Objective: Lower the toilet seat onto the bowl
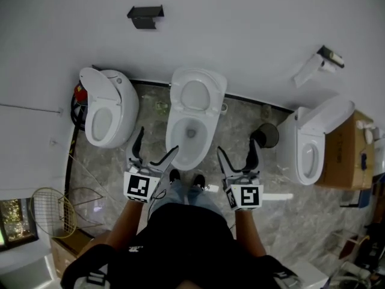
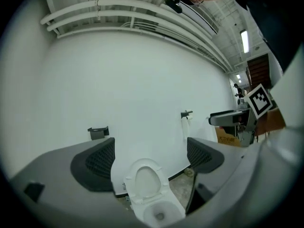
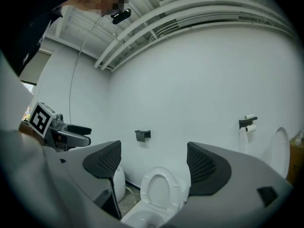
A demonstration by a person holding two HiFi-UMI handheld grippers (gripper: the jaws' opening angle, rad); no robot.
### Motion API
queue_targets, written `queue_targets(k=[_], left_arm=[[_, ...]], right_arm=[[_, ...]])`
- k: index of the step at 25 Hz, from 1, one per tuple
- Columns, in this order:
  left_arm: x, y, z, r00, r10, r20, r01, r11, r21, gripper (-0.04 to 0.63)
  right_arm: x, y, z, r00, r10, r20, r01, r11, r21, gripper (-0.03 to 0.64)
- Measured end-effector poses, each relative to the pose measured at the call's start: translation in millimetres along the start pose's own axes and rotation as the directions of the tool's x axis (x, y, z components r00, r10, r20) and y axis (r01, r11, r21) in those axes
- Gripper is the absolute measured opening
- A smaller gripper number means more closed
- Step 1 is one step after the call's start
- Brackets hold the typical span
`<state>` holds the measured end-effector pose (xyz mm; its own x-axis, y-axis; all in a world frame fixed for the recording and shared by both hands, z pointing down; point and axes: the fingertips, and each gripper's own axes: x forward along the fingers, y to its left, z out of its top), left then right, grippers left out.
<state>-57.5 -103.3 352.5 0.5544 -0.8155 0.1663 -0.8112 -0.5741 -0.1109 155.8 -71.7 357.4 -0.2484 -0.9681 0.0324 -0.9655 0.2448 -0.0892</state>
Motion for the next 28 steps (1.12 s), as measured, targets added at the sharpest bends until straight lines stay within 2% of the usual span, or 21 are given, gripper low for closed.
queue_targets(k=[3,6,9,13,18,28], left_arm=[[20,14,-17,0.999,-0.036,-0.006,0.037,0.999,0.035,0.474],[40,28,-35,0.996,-0.079,-0.037,0.080,0.997,0.021,0.474],[59,43,-55,0.991,-0.107,-0.078,0.109,0.994,0.018,0.474],[88,55,-74,0.983,-0.152,-0.104,0.152,0.988,-0.003,0.472],[130,57,-90,0.970,-0.207,-0.129,0.213,0.976,0.035,0.469],[204,72,-123,0.956,-0.231,-0.182,0.248,0.966,0.074,0.449]], right_arm=[[17,-3,-19,0.999,-0.024,-0.046,0.022,0.999,-0.044,0.426],[37,-9,-39,0.991,-0.056,-0.122,0.044,0.995,-0.092,0.426],[61,-14,-54,0.991,-0.047,-0.125,0.034,0.994,-0.102,0.426],[97,-23,-75,0.983,-0.054,-0.177,0.027,0.988,-0.150,0.426],[143,-40,-109,0.974,-0.056,-0.221,0.014,0.982,-0.190,0.425],[208,-69,-176,0.949,-0.054,-0.312,-0.020,0.973,-0.231,0.425]])
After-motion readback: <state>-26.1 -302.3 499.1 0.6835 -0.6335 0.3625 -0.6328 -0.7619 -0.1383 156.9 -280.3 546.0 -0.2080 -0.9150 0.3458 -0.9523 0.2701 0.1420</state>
